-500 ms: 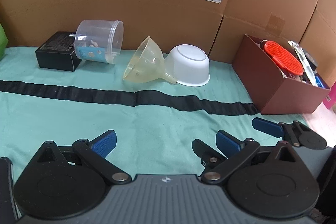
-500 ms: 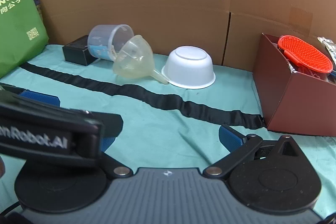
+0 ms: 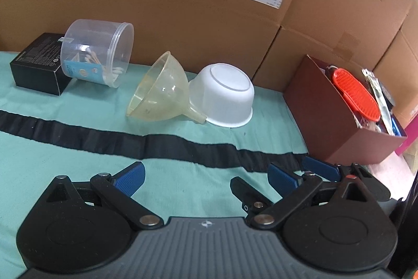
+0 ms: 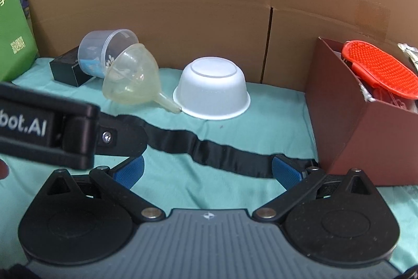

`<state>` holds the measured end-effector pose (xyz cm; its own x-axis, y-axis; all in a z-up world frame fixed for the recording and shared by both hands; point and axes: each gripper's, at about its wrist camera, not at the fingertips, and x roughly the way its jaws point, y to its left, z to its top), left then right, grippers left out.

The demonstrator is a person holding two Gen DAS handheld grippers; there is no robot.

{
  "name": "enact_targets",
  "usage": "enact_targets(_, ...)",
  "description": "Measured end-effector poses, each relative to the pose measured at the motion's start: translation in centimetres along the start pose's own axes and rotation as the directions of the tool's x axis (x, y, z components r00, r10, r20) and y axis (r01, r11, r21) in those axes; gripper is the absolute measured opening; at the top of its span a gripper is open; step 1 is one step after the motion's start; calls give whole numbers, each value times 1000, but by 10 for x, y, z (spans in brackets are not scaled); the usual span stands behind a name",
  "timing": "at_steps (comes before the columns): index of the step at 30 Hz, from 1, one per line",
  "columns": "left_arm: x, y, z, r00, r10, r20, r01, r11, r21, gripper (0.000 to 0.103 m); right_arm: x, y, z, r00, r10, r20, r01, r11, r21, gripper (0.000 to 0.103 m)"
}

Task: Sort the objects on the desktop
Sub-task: 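Move the right tool toward the clear plastic funnel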

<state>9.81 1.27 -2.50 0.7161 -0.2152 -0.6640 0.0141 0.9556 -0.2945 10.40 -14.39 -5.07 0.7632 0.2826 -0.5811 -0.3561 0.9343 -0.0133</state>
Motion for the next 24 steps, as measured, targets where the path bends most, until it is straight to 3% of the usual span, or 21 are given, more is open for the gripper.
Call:
enact_targets(3,8,1,9,1000,-25,10,25,1000,-9,101,8,-3,7,1000,6,13,-6,1000,-2,101)
enact_targets(6,16,3,18,999,-38,9,38,999,-19,89,16,-5,14,1000,0,23,0,1000,-16,101)
enact_targets(13,15,24,28,998,-16,55,21,995,-95,88,31,-2,29,993,103,62,-101,994,-42,100)
enact_targets(16,17,30,33,997,8,80,0,995,-102,88,42,4,35,993,108,46,-105,992,-73,86)
enact_targets(22,22,45,45,994,3,112,12,991,-130,87,53,20,44,980,192,42,-185,974,-131,71)
enact_targets(24,28,48,48,995,2,101,11,991,-134,77,60,27,45,977,208,36,-200,967,-156,63)
